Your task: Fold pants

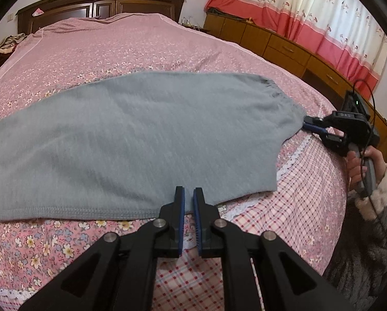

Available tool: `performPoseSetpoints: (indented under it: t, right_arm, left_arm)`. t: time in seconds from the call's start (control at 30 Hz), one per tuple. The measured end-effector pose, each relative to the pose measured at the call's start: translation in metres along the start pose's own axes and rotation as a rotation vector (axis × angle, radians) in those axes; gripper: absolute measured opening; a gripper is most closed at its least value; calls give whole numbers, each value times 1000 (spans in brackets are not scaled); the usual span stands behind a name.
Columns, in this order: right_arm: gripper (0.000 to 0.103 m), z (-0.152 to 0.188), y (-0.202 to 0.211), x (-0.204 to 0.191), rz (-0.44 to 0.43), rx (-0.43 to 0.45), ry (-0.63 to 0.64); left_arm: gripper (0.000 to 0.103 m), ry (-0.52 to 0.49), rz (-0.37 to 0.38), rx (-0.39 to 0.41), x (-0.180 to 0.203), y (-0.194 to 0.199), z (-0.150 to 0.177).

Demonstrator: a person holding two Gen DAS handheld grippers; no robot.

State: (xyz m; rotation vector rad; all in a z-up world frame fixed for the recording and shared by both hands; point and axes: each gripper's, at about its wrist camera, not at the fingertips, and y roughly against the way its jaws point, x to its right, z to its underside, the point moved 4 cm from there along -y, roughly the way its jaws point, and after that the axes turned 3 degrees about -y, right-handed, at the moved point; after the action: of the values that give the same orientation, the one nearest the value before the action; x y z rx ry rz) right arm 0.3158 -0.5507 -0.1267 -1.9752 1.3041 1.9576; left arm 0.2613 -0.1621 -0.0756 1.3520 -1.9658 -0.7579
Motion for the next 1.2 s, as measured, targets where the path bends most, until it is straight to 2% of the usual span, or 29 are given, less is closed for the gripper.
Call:
performPoseSetpoints:
  t: [0.07,0.2,0.4,0.57,0.7,0.77,0.83,0.87,0.9,1.0,1.1,1.17,1.2]
  right_arm:
    - [14,-2,-2,2,1,12,-11]
    - [25,-20,-18,-5,11,16,9]
    - [28,-25,-38,-16,9,32,-6]
    - [34,-21,-25,-6,-97,56,-58]
    - [47,-19,-9,1,-203,110,-99]
    - [49,-18,-11,0,-172,113,-85]
    - [51,-17,-17,-3,-84,94,-67]
    - [57,-18,-22,-7,-61,96,-65]
    - [68,-18,-25,-13,-52,110,-68]
    - [92,-20,-33,-31,-51,145,-52]
    - [94,-19,-45,-40,-6,162,-28]
    - [93,-19,-46,-41,-16,170,-26]
    - [88,-21,-51,-47,-12,166,-23]
  left_arm:
    - [7,0,0,0,-2,2,1]
    - [7,0,0,2,-2,1,4]
    - [7,13,10,2,-3,-2,2]
    - [7,2,9,0,-4,-1,3]
    - [7,-7,3,-3,-4,1,4]
    - [7,-10,1,-4,-1,2,3]
    - [7,-14,1,-3,0,2,3]
    - [7,-13,1,-2,0,1,3]
    - [7,-13,1,-2,1,0,3]
    - [7,-15,-1,-1,0,-1,3]
    - [7,-16,1,0,0,-1,3]
    - [7,-14,3,2,-1,-1,3]
    - [7,-14,5,3,-1,0,3]
